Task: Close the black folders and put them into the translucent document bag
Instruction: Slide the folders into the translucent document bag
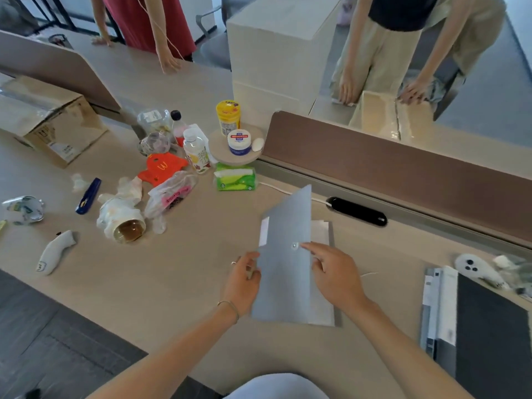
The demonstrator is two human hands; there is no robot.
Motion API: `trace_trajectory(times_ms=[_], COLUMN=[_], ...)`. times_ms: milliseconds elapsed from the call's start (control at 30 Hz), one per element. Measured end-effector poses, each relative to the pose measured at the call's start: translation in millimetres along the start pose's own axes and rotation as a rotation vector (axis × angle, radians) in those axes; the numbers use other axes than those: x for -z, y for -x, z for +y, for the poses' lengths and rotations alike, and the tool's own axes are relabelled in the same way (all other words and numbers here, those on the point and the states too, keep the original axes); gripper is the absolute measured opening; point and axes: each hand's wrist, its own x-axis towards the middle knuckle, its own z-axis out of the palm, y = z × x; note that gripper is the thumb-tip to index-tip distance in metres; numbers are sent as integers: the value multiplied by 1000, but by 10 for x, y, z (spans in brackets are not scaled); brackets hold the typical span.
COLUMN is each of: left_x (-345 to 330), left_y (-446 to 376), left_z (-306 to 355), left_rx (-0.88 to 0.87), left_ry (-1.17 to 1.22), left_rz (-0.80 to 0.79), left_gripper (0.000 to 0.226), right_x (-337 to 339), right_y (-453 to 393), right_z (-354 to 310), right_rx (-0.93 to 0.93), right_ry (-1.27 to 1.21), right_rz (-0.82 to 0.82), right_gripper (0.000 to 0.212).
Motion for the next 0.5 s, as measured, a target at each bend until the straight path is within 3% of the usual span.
trace_trajectory(times_ms=[133,267,500], left_x=[-86,-194,-366], left_y=[-134,-261,-393], left_z=[-115,-182,-175], left_rx=[73,164,295], left_ry=[-78,-128,-142], left_rz=[-39,-76,-131], left_gripper=[51,47,48], right_x=[-53,-135,-373], right_y=[82,171,220], right_z=[378,697,1066], right_rx=[-308,-482,-714], right_ry=[-281,-412,-514], right_rz=[65,92,3], right_gripper=[53,46,70])
